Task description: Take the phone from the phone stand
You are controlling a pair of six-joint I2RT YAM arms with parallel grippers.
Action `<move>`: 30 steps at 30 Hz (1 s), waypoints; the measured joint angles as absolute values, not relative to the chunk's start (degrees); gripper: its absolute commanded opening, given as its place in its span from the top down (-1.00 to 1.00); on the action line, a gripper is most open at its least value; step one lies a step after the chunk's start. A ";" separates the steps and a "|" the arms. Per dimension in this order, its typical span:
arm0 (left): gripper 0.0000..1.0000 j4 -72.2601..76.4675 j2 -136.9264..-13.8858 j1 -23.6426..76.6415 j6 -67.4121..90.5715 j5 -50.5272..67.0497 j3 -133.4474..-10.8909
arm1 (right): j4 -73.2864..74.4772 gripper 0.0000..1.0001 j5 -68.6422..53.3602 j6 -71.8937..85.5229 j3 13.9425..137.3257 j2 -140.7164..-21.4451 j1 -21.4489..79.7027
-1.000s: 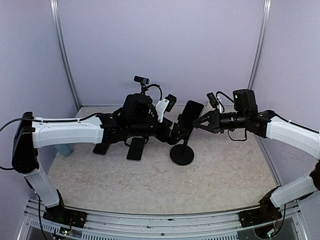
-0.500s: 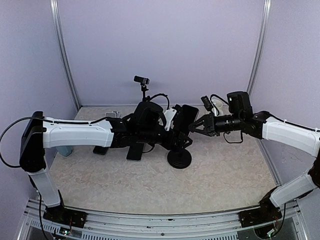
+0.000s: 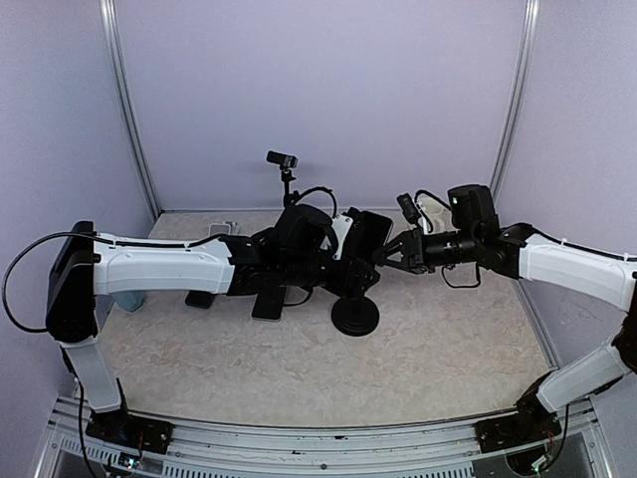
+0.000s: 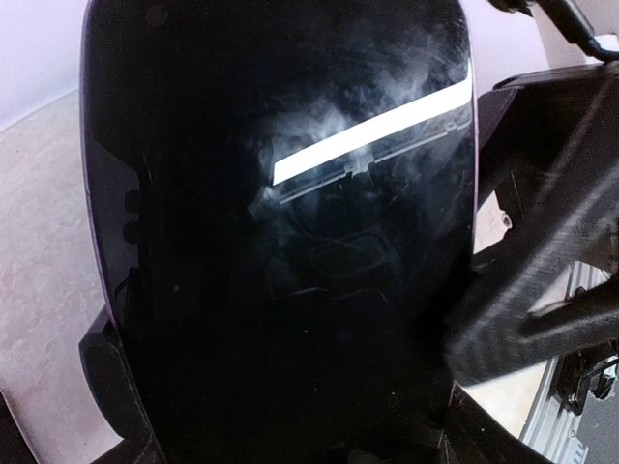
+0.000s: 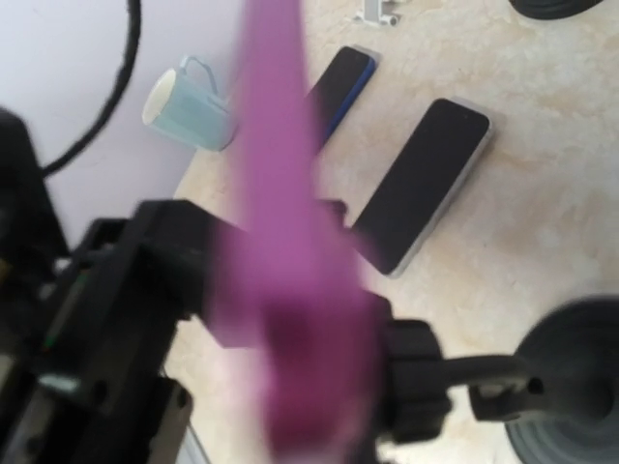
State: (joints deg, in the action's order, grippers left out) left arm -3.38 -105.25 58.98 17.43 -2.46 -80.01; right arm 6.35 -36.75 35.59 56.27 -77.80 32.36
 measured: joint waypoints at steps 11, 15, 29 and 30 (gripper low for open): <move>0.16 -1.06 -104.88 58.94 18.33 -3.92 -77.95 | -2.96 -0.25 -34.61 38.94 49.89 -71.24 32.51; 0.20 -0.40 -104.86 58.94 18.59 -3.92 -77.56 | -5.91 -0.24 -34.70 41.36 47.11 -71.48 32.51; 0.30 0.40 -104.53 58.94 18.87 -4.01 -76.84 | -12.64 0.27 -35.18 46.57 45.21 -75.46 32.51; 0.31 0.43 -104.53 58.94 18.90 -4.05 -76.79 | -12.67 0.32 -35.16 46.61 45.21 -75.55 32.53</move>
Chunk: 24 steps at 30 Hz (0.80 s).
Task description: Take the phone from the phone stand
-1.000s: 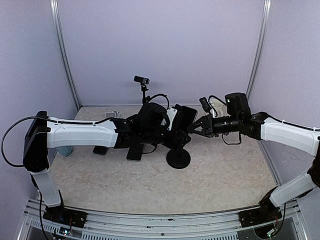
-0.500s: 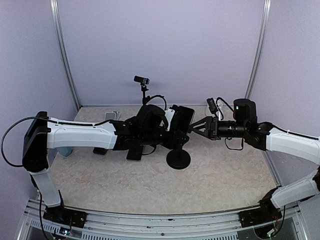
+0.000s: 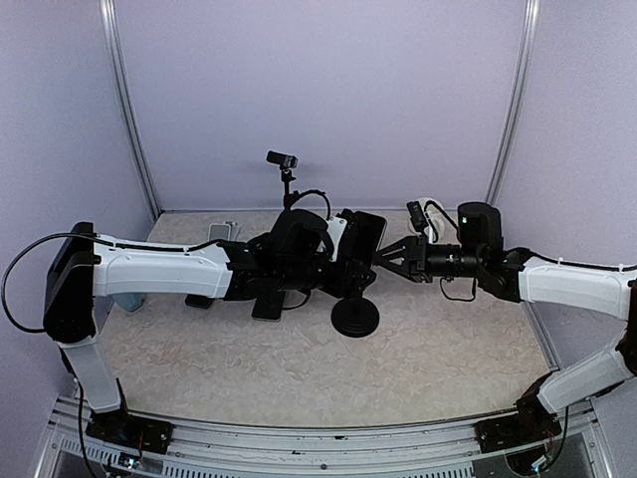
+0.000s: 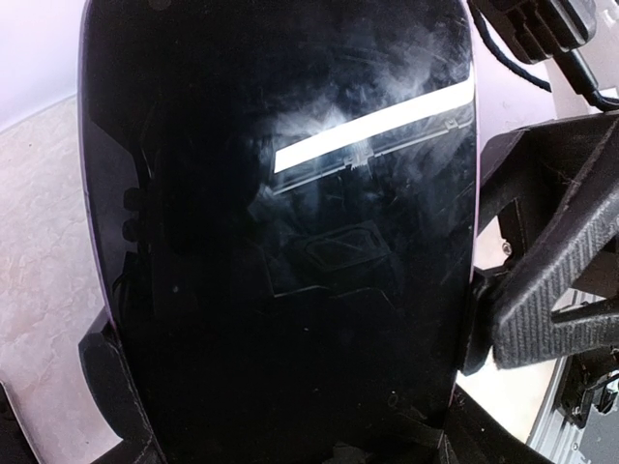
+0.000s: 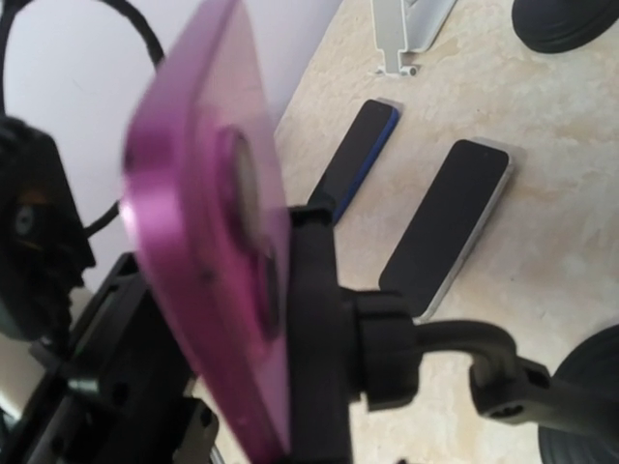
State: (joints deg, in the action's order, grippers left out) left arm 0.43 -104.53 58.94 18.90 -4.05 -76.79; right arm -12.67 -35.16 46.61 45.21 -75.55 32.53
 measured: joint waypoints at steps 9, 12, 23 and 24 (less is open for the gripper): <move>0.37 1.37 -104.25 58.94 19.07 -4.32 -75.92 | -13.19 0.20 -35.33 46.65 45.21 -75.57 32.51; 0.37 1.69 -103.96 58.94 19.07 -4.27 -75.44 | -13.26 0.19 -35.31 46.63 45.21 -75.64 32.53; 0.38 2.07 -103.77 58.89 19.07 -3.95 -75.02 | -16.03 0.31 -36.47 47.66 45.39 -77.93 32.53; 0.39 2.09 -103.77 58.89 19.07 -3.95 -75.02 | -16.27 0.34 -36.73 47.68 45.50 -78.15 32.53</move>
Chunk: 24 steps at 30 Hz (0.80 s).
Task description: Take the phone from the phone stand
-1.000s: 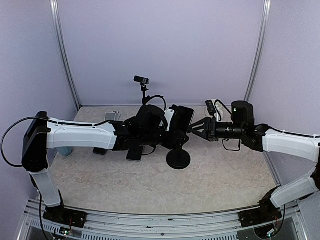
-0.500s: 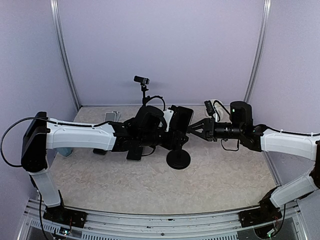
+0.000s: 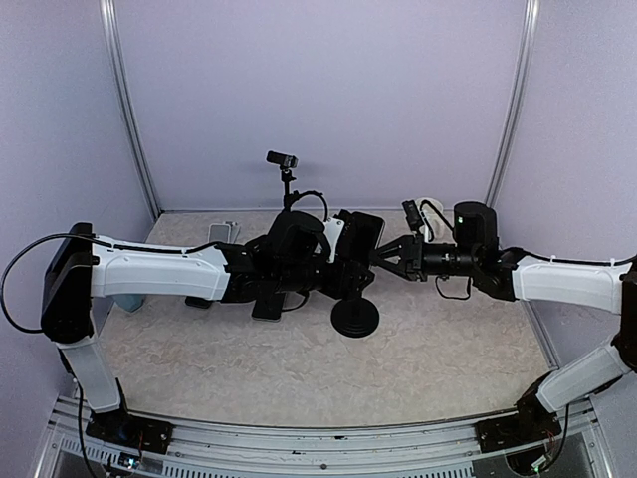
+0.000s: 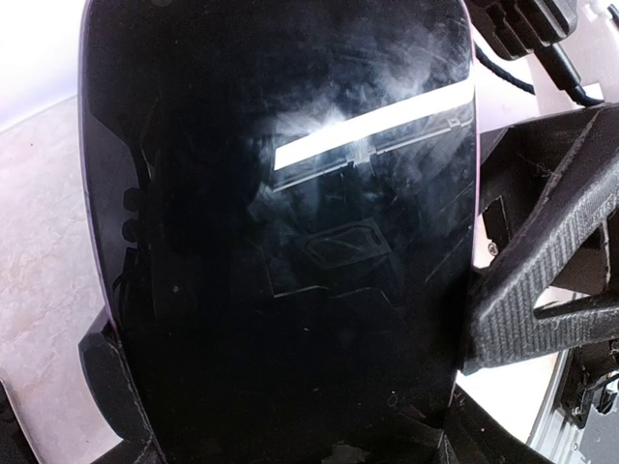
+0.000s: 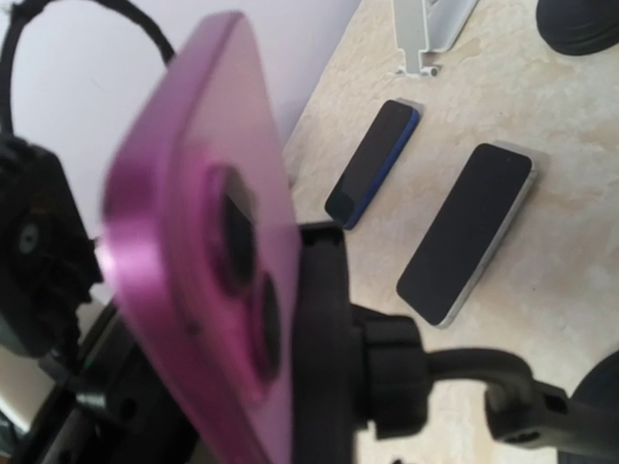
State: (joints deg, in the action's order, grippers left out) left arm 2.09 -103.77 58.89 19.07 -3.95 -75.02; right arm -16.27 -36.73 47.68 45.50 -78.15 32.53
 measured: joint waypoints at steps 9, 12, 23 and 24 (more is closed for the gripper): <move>0.51 2.04 -103.77 58.54 20.27 -4.54 -75.05 | -16.47 1.00 -37.12 46.09 45.93 -78.24 32.53; 0.54 2.04 -103.77 58.43 21.17 -4.49 -75.05 | -15.84 1.00 -36.86 45.25 46.11 -78.13 32.53; 0.69 2.85 -102.28 57.43 22.94 -3.53 -72.86 | -14.26 1.00 -35.64 42.70 46.35 -77.45 33.12; 0.70 3.22 -102.17 57.30 22.98 -3.27 -72.60 | -14.20 1.00 -35.62 42.41 46.35 -77.41 33.12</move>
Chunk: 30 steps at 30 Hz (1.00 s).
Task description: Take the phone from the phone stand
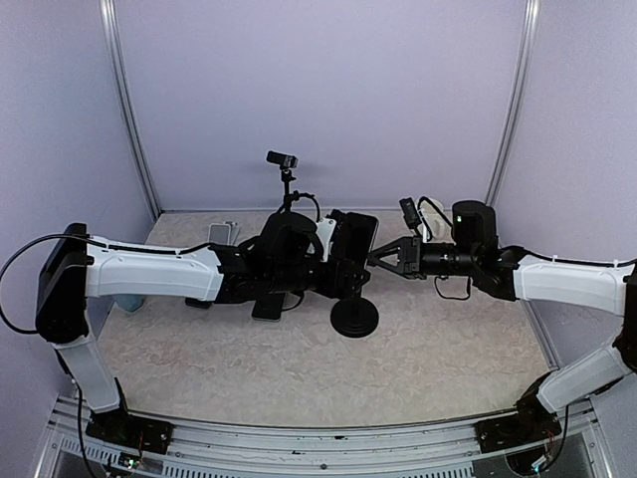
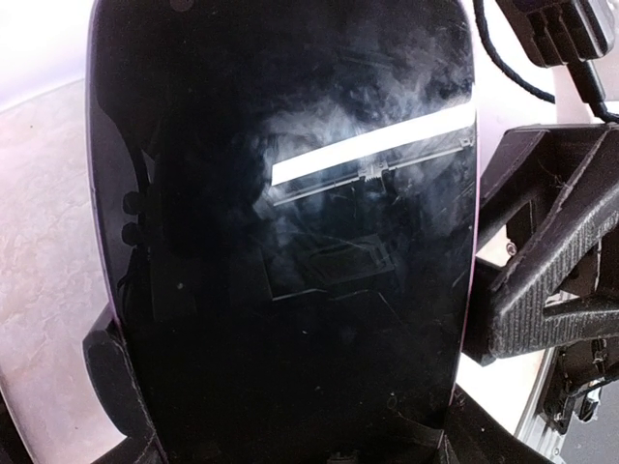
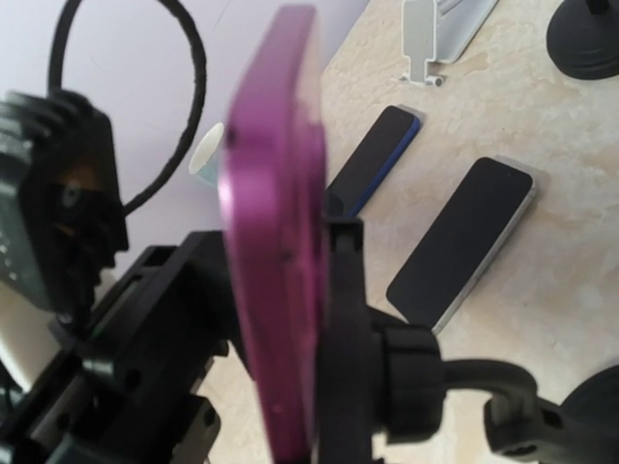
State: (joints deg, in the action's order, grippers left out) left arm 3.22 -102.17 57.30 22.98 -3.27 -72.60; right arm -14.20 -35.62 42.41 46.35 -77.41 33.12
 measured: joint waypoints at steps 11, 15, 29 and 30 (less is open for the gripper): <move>0.85 9.04 -100.60 55.22 23.09 5.08 -68.64 | -13.23 1.00 -36.47 41.01 46.00 -76.44 32.62; 0.88 11.66 -100.03 53.74 23.33 11.20 -67.11 | -13.28 1.00 -37.28 40.97 45.78 -76.27 32.38; 0.90 16.12 -100.64 56.60 22.48 22.39 -67.05 | -13.28 1.00 -38.54 41.71 45.80 -76.27 30.85; 0.90 16.38 -100.66 56.86 22.48 22.92 -67.05 | -13.26 1.00 -38.54 41.74 45.80 -76.27 30.85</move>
